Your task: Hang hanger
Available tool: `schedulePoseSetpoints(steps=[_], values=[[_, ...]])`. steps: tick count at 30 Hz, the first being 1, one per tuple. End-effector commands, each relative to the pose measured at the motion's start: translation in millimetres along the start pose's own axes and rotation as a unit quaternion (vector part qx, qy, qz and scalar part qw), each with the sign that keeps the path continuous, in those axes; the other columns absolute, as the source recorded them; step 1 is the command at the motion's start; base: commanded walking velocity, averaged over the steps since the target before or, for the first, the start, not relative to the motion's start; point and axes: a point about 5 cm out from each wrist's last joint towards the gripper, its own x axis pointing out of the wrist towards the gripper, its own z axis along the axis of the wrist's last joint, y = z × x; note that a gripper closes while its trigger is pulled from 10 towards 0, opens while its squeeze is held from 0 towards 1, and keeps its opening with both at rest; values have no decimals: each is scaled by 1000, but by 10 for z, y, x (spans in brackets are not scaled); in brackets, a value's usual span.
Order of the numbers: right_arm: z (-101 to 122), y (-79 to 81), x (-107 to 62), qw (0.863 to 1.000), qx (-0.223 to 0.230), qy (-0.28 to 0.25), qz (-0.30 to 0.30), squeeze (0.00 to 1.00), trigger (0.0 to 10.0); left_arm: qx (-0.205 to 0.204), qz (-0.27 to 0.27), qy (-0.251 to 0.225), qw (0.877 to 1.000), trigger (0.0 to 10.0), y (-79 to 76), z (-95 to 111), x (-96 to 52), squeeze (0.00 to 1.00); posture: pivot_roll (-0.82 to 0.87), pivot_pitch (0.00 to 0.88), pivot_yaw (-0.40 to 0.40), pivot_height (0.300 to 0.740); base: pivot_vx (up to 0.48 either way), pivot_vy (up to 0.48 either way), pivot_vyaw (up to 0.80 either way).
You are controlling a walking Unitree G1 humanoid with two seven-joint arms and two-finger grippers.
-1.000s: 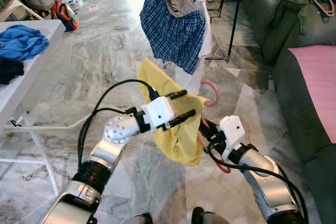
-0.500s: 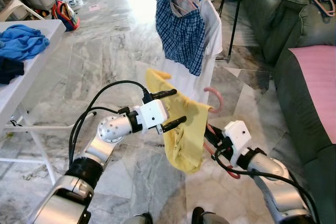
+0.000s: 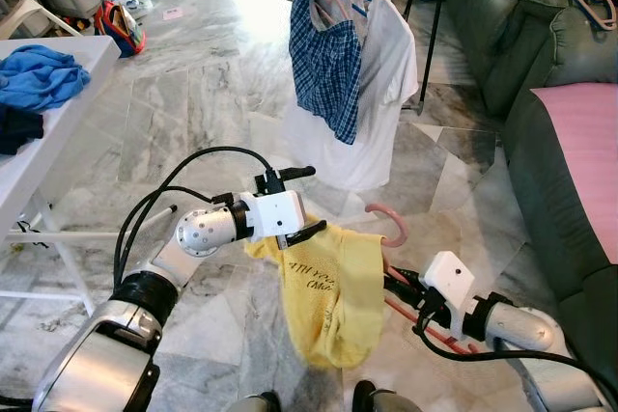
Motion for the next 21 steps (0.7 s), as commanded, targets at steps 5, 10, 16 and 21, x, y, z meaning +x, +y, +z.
schedulePoseSetpoints(steps=[5,10,16,21], values=[[165,39,-7,999,-28,-21,31,0,10000,22,-73,35,996,10000,-82,-123,-76,1000,-127,176,78,740,0,0,0],[198,69,-8,998,-31,-21,44,0,10000,24,-96,58,993,10000,-101,-187,-100,1000,-125,177,78,740,0,0,0],[255,124,-13,996,-48,-14,76,0,10000,20,-111,87,990,8549,-114,-251,-105,0,-127,179,77,740,0,0,0],[281,75,-25,995,-71,-7,72,0,10000,18,-114,94,989,2745,-103,-259,-94,0,-128,180,77,740,0,0,0]])
